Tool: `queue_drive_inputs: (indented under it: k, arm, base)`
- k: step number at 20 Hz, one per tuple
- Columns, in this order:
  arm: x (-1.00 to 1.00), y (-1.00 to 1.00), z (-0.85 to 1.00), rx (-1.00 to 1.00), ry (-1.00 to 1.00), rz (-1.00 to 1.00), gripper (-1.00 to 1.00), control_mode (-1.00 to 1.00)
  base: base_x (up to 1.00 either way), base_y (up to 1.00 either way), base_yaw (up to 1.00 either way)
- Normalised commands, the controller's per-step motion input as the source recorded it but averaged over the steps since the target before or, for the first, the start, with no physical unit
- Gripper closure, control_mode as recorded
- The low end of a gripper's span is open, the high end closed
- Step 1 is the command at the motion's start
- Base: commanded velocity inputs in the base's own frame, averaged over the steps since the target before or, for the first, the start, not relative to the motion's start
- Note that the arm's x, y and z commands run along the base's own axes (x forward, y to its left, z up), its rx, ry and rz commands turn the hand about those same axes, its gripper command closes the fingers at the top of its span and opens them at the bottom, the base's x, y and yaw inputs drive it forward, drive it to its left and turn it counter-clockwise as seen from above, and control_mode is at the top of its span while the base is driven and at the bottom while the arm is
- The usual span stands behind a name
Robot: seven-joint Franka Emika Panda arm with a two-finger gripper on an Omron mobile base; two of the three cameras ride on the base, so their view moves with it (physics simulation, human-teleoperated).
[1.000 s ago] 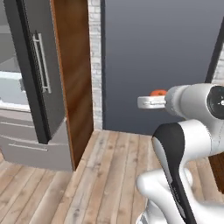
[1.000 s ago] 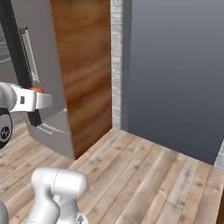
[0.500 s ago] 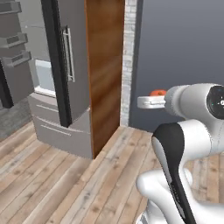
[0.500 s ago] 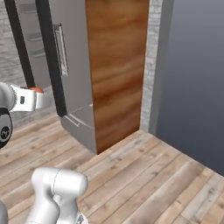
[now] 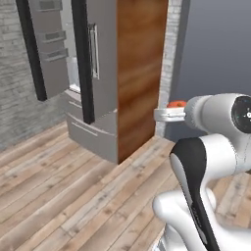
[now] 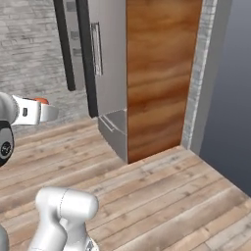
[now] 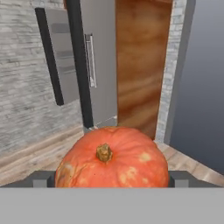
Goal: Place one squash and one fish in each tupperware on the nearby counter, to pack two identical lunches.
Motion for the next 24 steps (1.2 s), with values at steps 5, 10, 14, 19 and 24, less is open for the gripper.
queue_drive_inputs:
  k: [5,10,14,19,24]
  arm:
    - [0.0,0.0,0.0,0.0,0.0,0.0,1.0,1.0]
    - [0.0,0.0,0.0,0.0,0.0,0.0,1.0,1.0]
    - [0.0,0.0,0.0,0.0,0.0,0.0,1.0,1.0]
    - [0.0,0.0,0.0,0.0,0.0,0.0,1.0,1.0]
    - [0.0,0.0,0.0,0.0,0.0,0.0,1.0,1.0]
  base:
    - [-0.91,-0.2,0.37]
    - [-0.88,-0.12,0.35]
    - [-0.88,-0.01,0.34]
    - [-0.76,0.0,0.29]
    - [-0.51,0.19,0.22]
